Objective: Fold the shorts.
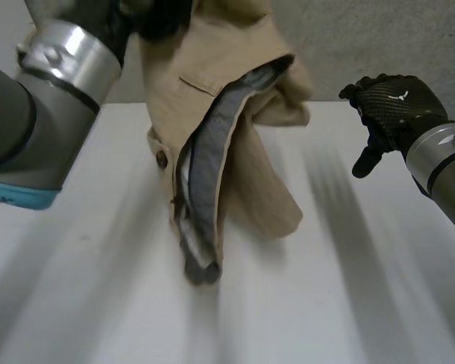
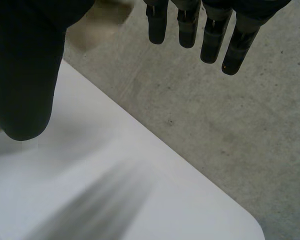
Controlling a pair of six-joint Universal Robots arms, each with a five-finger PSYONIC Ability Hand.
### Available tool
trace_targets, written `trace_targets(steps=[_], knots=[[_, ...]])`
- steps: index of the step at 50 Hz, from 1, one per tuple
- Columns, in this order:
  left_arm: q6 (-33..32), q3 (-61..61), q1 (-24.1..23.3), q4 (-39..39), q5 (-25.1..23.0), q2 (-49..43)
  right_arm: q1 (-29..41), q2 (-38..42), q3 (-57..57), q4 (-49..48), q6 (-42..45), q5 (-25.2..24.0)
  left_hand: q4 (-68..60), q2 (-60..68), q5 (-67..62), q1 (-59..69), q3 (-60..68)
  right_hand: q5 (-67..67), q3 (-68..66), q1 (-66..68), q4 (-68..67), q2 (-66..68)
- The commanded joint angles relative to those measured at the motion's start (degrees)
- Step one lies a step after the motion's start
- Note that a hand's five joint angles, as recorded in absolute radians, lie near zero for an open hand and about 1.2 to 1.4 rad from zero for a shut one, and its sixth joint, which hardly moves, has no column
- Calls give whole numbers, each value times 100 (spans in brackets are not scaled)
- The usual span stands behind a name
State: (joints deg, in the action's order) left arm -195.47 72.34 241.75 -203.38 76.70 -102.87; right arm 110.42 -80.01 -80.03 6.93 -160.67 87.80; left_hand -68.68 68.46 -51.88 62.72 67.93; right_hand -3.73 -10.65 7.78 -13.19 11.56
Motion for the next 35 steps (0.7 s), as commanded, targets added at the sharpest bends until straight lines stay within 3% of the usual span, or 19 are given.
trace_targets(steps=[1,3,4,5,9,15,22,30,35], knots=[[-88,438,100,219,-6,-1269,5,-67,-12,2,0,0,-418,440,-1098,1014,493,373,65,222,319,-156],[-97,509,109,368,3,-1463,-3,-67,-12,2,0,9,1949,-1926,1268,-1352,-1873,373,65,222,319,-156],[-105,544,118,526,12,-1638,5,-67,-12,2,9,9,4243,-4220,3562,-3646,-4167,373,65,222,319,-156],[-105,553,118,605,29,-1709,-3,-67,-12,2,0,9,4682,-4660,4001,-4085,-4606,373,65,222,319,-156],[-114,518,223,896,248,-1877,-3,-67,-12,2,9,-8,4703,-4681,4023,-4107,-4627,373,65,222,319,-156],[-88,579,469,1080,1030,-1387,41,-24,-21,28,-9,-52,4821,-4799,4140,-4224,-4745,373,65,222,319,-156],[-35,1115,505,1546,1181,-472,216,29,-135,98,18,-307,4821,-4799,4140,-4224,-4745,373,65,222,319,-156],[-88,2231,653,1652,1146,505,963,196,-557,230,281,-1282,4821,-4799,4140,-4224,-4745,373,65,222,319,-156],[-70,2451,1206,1591,1137,567,1410,380,-987,-172,465,-1976,4838,-4815,4157,-4241,-4762,373,65,222,319,-156]])
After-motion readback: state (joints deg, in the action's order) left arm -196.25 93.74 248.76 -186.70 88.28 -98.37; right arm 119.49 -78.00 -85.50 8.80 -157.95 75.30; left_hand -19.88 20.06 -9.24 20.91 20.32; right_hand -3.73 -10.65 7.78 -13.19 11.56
